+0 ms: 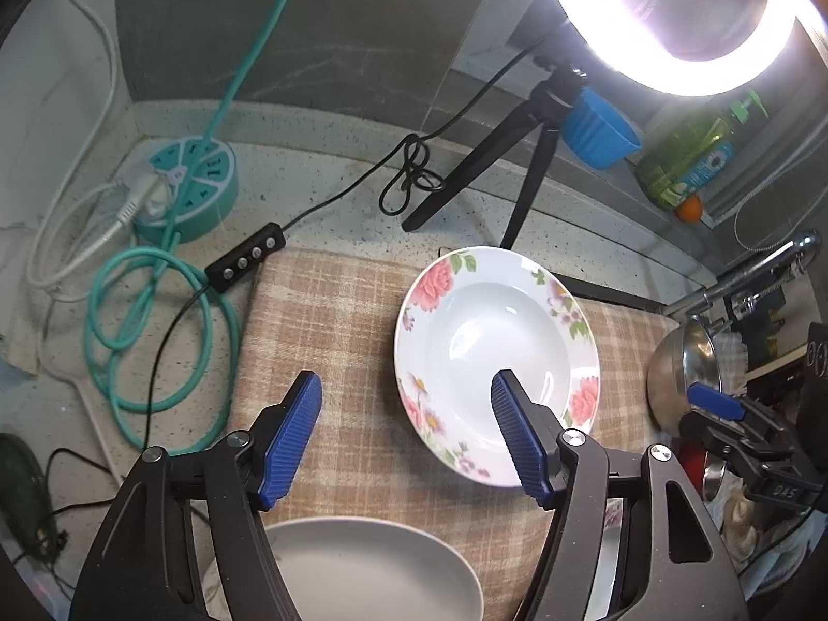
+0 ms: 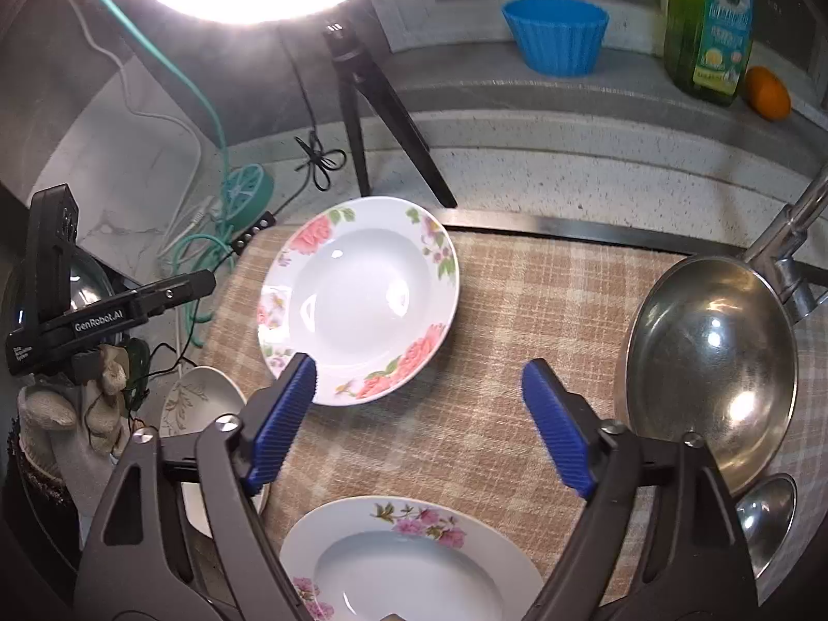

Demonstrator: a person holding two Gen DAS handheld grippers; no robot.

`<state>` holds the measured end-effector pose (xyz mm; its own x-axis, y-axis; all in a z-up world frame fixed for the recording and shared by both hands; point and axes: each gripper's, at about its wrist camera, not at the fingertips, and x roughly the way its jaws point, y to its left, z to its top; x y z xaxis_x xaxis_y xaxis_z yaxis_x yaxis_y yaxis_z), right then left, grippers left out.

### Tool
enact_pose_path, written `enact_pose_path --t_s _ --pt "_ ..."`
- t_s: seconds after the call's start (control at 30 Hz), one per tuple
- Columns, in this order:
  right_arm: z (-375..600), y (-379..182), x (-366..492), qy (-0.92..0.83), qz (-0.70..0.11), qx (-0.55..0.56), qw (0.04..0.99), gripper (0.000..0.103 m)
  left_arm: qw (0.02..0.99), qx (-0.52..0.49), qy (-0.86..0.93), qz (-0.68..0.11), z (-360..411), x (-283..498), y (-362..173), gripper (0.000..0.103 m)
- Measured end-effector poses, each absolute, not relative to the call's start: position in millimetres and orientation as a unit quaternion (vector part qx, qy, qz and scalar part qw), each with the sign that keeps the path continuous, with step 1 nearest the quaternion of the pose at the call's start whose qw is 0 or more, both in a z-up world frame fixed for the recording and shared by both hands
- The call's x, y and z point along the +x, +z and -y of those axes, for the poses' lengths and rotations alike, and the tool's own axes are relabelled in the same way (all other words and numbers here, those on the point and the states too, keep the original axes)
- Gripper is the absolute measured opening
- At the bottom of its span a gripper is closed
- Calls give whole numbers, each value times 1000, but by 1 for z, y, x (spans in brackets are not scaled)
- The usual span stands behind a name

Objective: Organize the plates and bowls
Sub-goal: 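Move both tools to the rose-pattern plate and close both on its rim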

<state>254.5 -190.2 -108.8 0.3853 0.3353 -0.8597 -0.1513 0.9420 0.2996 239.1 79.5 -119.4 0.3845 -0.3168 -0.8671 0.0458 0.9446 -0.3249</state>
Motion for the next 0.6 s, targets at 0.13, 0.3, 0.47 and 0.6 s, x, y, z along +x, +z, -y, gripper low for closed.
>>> enact_pose_path --t_s 0.13,0.3,0.47,0.6 --pt "196 -127 275 140 -553 112 813 72 811 -141 -110 -557 -85 253 -135 58" --pt "198 -144 301 141 -574 153 792 56 794 -162 -109 -575 -90 268 -152 46" --pt "192 -157 317 138 -585 155 784 45 786 -172 -119 -582 -89 275 -160 36" --pt "189 -163 326 135 -589 153 782 36 780 -172 -124 -589 -88 280 -163 34"
